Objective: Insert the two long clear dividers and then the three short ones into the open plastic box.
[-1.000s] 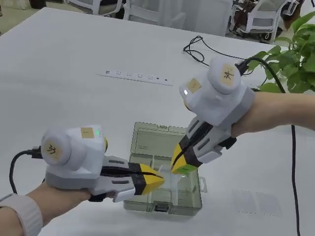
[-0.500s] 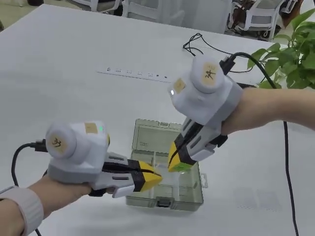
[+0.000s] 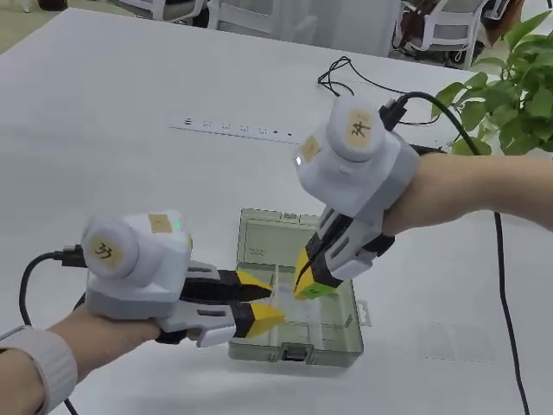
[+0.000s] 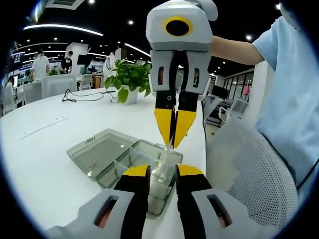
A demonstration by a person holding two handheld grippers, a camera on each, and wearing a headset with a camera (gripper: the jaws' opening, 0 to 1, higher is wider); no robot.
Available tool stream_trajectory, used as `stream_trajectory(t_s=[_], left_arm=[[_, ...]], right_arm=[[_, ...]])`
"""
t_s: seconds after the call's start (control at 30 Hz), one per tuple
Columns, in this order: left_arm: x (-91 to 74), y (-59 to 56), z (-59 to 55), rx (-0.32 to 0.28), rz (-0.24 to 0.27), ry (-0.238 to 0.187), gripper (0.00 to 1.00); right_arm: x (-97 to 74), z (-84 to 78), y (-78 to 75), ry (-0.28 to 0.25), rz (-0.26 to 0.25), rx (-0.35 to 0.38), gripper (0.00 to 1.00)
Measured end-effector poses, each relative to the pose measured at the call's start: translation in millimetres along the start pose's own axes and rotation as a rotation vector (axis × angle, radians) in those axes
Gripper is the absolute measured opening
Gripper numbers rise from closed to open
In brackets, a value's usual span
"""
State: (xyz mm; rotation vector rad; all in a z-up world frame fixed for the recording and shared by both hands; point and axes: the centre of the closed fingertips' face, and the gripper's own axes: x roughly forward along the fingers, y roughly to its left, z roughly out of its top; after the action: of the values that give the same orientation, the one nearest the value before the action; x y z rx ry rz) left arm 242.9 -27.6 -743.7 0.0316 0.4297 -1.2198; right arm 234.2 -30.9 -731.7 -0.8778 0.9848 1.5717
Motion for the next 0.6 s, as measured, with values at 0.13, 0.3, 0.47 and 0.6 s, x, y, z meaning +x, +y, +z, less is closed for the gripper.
stream_trajectory(t_s=[0.13,0.3,0.47,0.6], left_arm=[[-3.3,3.8,-4.6,0.015,0.013,0.019,0.28],[-8.7,11.5,-15.6,0.023,0.045,0.061,0.47],[-14.8,18.5,-24.4,0.034,0.069,0.090,0.62],[-19.6,25.3,-32.1,0.042,0.099,0.114,0.77]], right_arm=[[2.4,2.2,-2.2,-0.001,0.000,0.016,0.02],[5.4,5.9,-5.6,-0.004,-0.001,0.036,0.02],[9.5,7.4,-8.9,-0.004,-0.003,0.045,0.02],[11.5,7.9,-14.6,-0.002,-0.014,0.056,0.02]])
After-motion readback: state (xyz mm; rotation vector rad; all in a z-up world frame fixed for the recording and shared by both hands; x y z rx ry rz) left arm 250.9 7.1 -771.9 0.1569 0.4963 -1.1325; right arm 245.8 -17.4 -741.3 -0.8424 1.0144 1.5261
